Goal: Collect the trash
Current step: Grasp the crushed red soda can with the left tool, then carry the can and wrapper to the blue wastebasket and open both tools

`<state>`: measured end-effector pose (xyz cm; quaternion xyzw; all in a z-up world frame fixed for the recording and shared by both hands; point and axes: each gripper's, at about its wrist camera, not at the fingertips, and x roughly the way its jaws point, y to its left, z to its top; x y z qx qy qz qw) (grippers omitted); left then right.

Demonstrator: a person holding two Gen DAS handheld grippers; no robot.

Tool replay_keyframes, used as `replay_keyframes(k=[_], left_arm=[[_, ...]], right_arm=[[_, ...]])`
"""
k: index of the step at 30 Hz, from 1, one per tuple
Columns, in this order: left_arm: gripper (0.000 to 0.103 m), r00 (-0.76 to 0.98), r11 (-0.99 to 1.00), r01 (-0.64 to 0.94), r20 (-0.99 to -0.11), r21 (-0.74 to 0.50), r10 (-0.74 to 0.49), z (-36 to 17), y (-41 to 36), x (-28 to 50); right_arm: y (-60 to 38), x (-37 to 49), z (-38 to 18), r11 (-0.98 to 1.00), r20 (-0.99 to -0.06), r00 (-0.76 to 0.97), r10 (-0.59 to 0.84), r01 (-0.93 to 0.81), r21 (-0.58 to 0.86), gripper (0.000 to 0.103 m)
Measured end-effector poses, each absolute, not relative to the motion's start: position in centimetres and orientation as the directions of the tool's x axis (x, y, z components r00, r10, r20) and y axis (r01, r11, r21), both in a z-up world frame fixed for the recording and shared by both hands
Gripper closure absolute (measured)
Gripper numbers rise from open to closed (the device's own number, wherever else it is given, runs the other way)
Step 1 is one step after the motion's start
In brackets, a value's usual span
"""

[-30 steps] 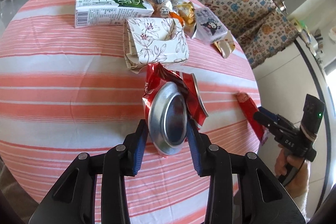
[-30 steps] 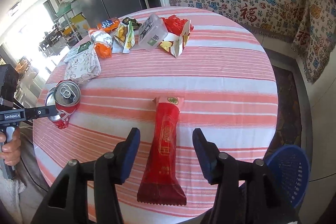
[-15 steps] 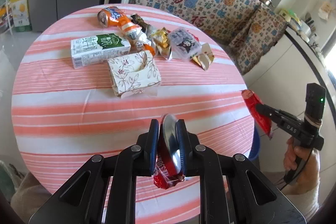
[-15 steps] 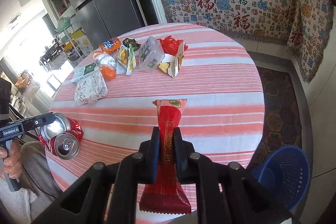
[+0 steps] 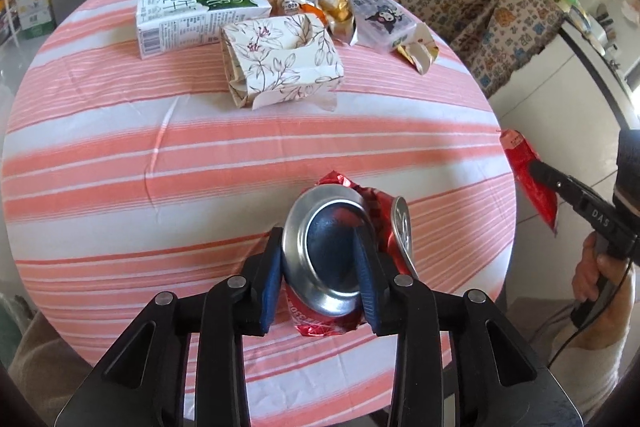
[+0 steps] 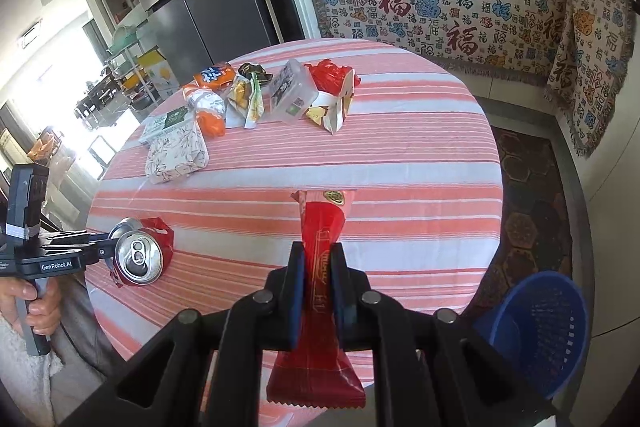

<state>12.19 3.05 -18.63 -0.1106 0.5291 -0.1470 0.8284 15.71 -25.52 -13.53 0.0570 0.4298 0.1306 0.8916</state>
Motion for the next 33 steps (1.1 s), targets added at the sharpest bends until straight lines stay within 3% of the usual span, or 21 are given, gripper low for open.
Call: replay_keyframes(k=[3,6,17,33], left_arm=[[0.072,0.358,0.915,0.144,-0.842,-0.377,-0.404,-19.0,2.8,12.4],[0.087,0.374,0.878,0.105,-0.8,-0.467,-0.47,-18.4,3.9,12.4],[0.088,0.513,0.887,0.097,-0.741,-0.452,-0.433,-12.1,3.3,11.8],[0.088,0.624,0.85,0.171,-0.613,-0.499,-0.485,-2.9,1.9,14.2]], right_arm=[[-25.6,15.5,-13.3,0.96,-0.747,0.603,0.279,-0.182,0.212,0.091],[-25.8,15.2,-13.1,0.962,-0.739,0.615,0.275,-0.177,0.21,0.091],[-26.8,14.0,-11.0,0.963,-0.697,0.666,0.267,-0.156,0.22,0.091],[-28.2,13.4,-7.2,0.964,-0.641,0.723,0.257,-0.147,0.221,0.091]])
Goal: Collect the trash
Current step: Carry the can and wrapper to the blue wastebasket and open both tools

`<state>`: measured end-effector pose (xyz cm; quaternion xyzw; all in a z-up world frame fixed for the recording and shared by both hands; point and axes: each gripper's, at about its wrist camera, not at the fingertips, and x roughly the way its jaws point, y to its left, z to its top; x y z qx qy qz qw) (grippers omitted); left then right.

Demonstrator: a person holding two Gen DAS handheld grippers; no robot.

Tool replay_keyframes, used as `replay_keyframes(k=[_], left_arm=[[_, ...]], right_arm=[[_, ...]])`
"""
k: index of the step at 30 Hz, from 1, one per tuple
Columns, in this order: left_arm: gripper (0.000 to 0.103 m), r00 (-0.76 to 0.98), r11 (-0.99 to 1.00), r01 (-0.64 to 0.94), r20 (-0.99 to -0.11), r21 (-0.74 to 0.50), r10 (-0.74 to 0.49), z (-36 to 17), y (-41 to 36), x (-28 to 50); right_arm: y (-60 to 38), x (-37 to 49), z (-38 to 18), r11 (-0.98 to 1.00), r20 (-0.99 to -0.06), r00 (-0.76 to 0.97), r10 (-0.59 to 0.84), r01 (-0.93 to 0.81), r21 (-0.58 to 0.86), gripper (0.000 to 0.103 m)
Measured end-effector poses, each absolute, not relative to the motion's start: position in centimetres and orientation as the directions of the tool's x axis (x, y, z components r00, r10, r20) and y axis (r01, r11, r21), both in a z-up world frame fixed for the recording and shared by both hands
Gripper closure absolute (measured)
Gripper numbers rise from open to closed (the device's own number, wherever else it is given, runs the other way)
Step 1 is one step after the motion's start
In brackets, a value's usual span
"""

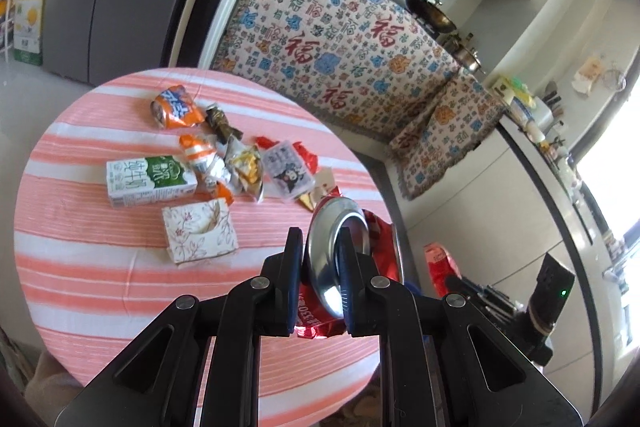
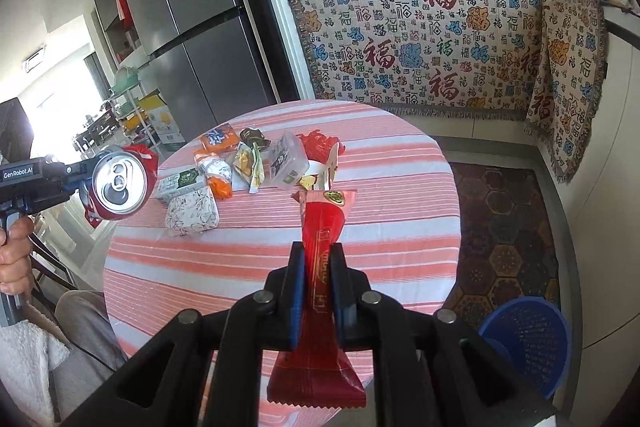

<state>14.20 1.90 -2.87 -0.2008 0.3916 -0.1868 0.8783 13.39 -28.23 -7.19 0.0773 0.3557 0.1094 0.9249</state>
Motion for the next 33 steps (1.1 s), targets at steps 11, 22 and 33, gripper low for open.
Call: replay_keyframes(k=[11,22,33], left_arm=[[0.088,0.58,0.835,0.263,-0.612,-0.483,-0.537,-2.2,-3.9,14.7],[0.088,0.413,0.767,0.438,-0.653,-0.468,-0.634,-3.6,-19.4,17.5],[0.088,0.31,0.749,0.542,-0.738,-0.381,-0.6,-10.8,-37.8,19.1]], right_arm=[[-30.1,12.6,-5.6,0.966,-0.62,0.746,0.243,-0.127,0.225,0.091],[-40.2,9.9,-6.7,0.969,-0.665,0.739,0.109,0.07,0.236,0.091],[-53.1,7.7,-13.1,0.895,-0.746,0.665,0.016,0.323,0.307,0.091]])
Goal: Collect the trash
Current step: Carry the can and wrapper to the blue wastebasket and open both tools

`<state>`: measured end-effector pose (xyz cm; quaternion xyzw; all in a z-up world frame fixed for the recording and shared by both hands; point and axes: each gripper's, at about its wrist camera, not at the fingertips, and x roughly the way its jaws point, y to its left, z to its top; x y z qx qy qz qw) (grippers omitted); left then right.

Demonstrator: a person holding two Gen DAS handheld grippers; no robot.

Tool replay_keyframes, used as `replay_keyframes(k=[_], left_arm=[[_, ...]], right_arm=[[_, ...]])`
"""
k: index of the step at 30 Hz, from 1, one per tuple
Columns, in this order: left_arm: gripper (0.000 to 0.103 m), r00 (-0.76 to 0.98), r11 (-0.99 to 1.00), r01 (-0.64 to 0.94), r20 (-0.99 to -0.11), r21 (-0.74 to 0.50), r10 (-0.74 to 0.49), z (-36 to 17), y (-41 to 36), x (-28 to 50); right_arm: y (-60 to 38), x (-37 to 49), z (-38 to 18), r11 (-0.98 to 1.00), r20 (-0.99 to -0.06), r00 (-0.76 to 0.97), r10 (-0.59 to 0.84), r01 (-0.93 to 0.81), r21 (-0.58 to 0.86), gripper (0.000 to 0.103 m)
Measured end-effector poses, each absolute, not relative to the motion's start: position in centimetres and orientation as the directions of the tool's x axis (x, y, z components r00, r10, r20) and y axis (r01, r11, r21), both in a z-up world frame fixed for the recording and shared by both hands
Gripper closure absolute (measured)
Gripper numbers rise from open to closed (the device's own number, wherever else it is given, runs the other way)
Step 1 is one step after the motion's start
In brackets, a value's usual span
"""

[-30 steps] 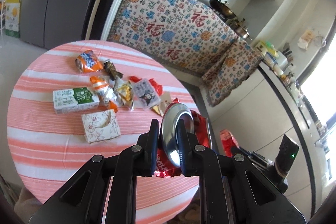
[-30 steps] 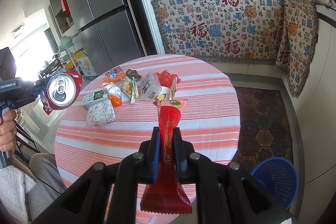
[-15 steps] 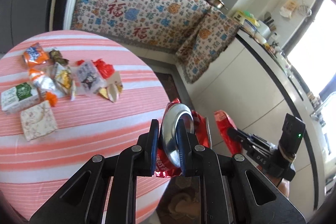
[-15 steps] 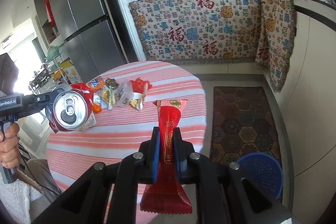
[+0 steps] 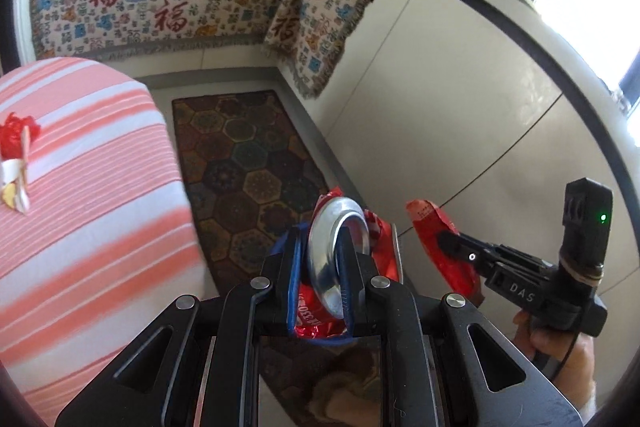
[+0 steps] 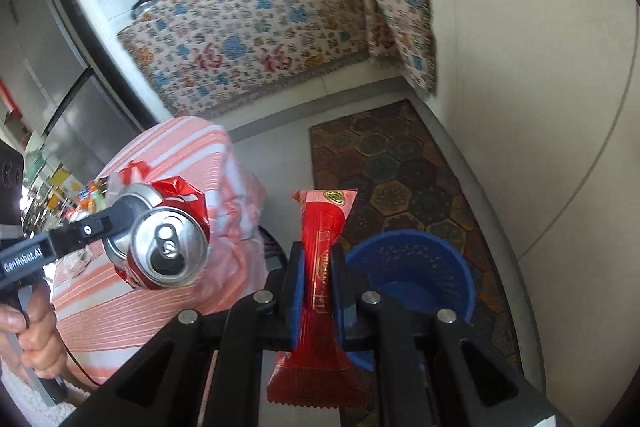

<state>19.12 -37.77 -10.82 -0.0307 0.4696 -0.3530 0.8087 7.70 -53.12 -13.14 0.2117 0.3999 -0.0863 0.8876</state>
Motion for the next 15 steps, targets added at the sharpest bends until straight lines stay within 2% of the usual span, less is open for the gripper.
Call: replay_keyframes(k=[10,11,13,14,15], left_arm=[[0.087,0.212,0.713,0.6,-0.788,-0.362,-0.578,-17.7,-46.8,19.2],[0.086,0.2,0.706,0.607,-0.789,-0.365,-0.581,-18.4,-47.4,19.4],[0.073,0.183,0.698,0.61,-0.791,-0.375,-0.584,-19.7,-48.5,19.7],[0.051,0.178,0.699,0.608,-0.794,-0.377,-0.582,-20.5,-48.8,20.0],[0.04,0.186,0.708,0.599,-0.795,-0.374,-0.577,-21.0,-49.0,20.1]], right_arm=[[-60.7,7.7,-20.3,0.806,-0.796,0.604,0.029,0.456,0.376,0.091],[-61.3,7.8,-20.9,0.8,-0.797,0.604,0.036,0.461,0.385,0.087],[-62.2,8.1,-22.1,0.78,-0.792,0.608,0.059,0.466,0.417,0.086],[-62.8,8.1,-22.7,0.767,-0.789,0.61,0.065,0.475,0.431,0.069],[-63.1,8.1,-23.0,0.756,-0.785,0.616,0.069,0.482,0.444,0.061]])
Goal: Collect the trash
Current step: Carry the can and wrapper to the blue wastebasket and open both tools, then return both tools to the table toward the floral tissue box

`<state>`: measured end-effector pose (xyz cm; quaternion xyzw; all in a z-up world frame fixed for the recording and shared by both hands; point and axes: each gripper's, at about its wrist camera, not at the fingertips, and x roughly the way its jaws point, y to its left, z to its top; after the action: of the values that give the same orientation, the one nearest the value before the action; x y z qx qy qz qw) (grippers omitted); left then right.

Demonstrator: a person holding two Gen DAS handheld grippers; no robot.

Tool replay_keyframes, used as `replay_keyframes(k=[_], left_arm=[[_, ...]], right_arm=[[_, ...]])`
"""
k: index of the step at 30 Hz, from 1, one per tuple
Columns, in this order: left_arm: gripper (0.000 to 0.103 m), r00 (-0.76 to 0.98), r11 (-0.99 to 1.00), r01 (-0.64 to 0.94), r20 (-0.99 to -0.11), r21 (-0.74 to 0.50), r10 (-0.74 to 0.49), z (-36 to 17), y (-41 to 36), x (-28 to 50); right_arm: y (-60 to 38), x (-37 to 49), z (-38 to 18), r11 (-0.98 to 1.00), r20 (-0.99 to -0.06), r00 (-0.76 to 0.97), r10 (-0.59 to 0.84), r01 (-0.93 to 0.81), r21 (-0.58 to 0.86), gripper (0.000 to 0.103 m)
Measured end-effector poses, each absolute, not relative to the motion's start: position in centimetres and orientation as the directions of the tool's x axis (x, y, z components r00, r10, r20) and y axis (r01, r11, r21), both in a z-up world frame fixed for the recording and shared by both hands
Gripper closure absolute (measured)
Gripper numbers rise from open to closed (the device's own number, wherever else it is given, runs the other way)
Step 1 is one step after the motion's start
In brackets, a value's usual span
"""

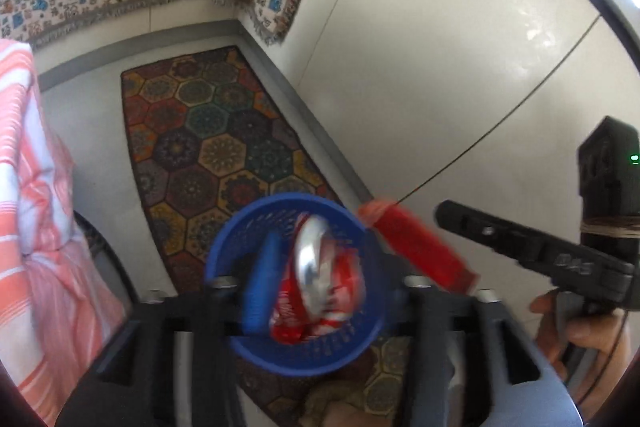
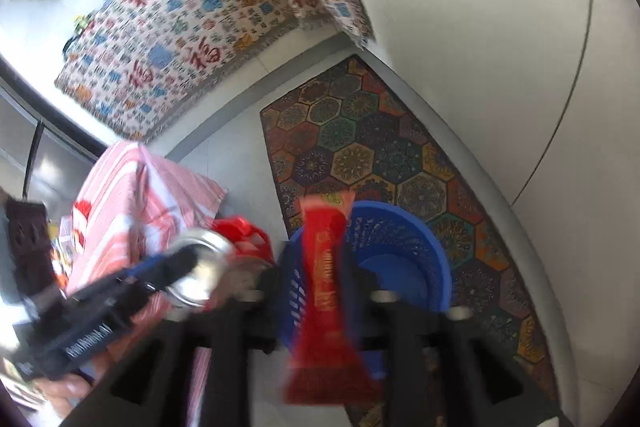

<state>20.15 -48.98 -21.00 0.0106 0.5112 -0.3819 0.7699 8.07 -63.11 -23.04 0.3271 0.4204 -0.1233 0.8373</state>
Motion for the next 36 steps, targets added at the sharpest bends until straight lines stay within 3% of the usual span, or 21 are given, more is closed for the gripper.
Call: replay_keyframes(k=[1,7,12,17,23,31,36], left_arm=[[0.04,0.196,0.718,0.59,-0.797,-0.37,-0.572,-21.4,-49.0,20.3],[0.039,0.252,0.736,0.579,-0.782,-0.351,-0.57,-19.0,-45.7,18.5],[0.022,0.36,0.766,0.585,-0.762,-0.264,-0.538,-14.3,-40.1,15.0],[0.017,0.422,0.829,0.525,-0.787,-0.193,-0.45,-13.4,-32.9,12.1],[0.017,0.45,0.9,0.415,-0.83,-0.133,-0.33,-15.3,-23.4,9.4],[0.017,0.519,0.97,0.228,-0.833,-0.079,-0.19,-15.9,-10.7,8.2],[0.017,0.538,0.993,0.098,-0.837,-0.061,-0.104,-16.9,-3.9,10.1]], right_arm=[[-63.3,8.0,-23.2,0.749,-0.78,0.622,0.071,0.482,0.453,0.056],[-62.9,7.6,-21.2,0.781,-0.755,0.656,-0.005,0.473,0.407,0.056],[-60.0,8.1,-17.3,0.844,-0.697,0.707,-0.117,0.441,0.306,0.056],[-55.1,9.4,-13.9,0.903,-0.614,0.776,-0.145,0.357,0.238,0.046],[-46.8,12.4,-12.2,0.961,-0.59,0.807,-0.022,0.179,0.209,0.046],[-31.9,15.3,-14.0,0.983,-0.657,0.731,0.183,-0.135,0.124,0.046],[-25.1,16.3,-16.4,0.965,-0.707,0.661,0.25,-0.23,0.127,0.046]])
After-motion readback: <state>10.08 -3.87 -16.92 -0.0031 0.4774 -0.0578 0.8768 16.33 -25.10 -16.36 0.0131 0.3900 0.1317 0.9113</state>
